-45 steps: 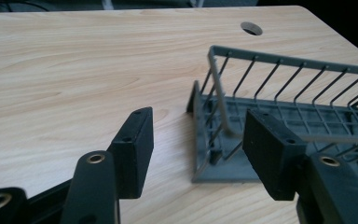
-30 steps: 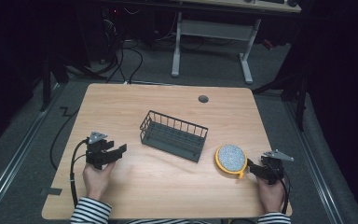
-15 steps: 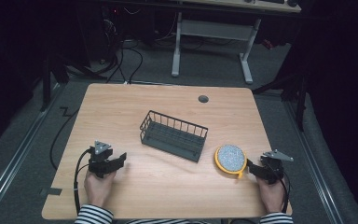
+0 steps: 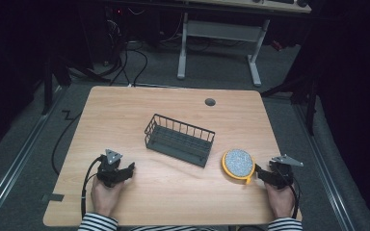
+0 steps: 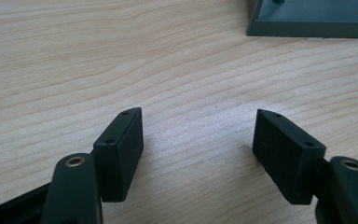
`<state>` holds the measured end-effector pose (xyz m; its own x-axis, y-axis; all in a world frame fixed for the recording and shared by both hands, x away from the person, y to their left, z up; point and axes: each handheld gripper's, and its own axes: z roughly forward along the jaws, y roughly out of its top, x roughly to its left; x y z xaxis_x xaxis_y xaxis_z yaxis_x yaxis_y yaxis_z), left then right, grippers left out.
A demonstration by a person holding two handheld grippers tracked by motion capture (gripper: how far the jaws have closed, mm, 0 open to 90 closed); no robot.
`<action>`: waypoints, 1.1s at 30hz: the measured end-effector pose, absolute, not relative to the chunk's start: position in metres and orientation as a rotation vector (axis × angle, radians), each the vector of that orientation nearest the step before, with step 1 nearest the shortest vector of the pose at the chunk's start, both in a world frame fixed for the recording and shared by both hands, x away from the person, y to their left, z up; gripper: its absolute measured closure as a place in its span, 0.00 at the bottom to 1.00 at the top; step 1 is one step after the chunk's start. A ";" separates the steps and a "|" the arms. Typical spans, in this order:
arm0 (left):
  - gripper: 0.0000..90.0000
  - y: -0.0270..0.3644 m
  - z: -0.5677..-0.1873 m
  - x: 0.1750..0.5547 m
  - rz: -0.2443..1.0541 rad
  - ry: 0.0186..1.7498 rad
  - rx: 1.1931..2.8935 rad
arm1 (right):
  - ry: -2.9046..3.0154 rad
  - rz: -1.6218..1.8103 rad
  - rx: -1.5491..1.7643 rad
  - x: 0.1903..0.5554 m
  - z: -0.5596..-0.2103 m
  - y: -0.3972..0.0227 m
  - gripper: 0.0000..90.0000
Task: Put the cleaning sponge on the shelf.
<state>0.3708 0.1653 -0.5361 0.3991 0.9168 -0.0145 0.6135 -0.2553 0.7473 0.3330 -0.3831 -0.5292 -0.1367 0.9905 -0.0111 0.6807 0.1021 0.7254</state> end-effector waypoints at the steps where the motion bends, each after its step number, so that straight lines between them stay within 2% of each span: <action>1: 0.37 0.165 -0.536 0.371 0.566 1.300 1.979 | 1.877 0.796 1.628 0.333 -0.529 -0.383 0.40; 14: 0.35 0.165 -0.536 0.371 0.560 1.297 1.982 | 1.857 0.823 1.701 0.330 -0.518 -0.388 0.47; 23: 0.34 0.164 -0.536 0.371 0.560 1.297 1.984 | 1.897 0.909 1.675 0.324 -0.500 -0.386 0.47; 33: 0.34 0.164 -0.536 0.372 0.561 1.297 1.986 | 1.964 0.974 1.622 0.335 -0.488 -0.366 0.44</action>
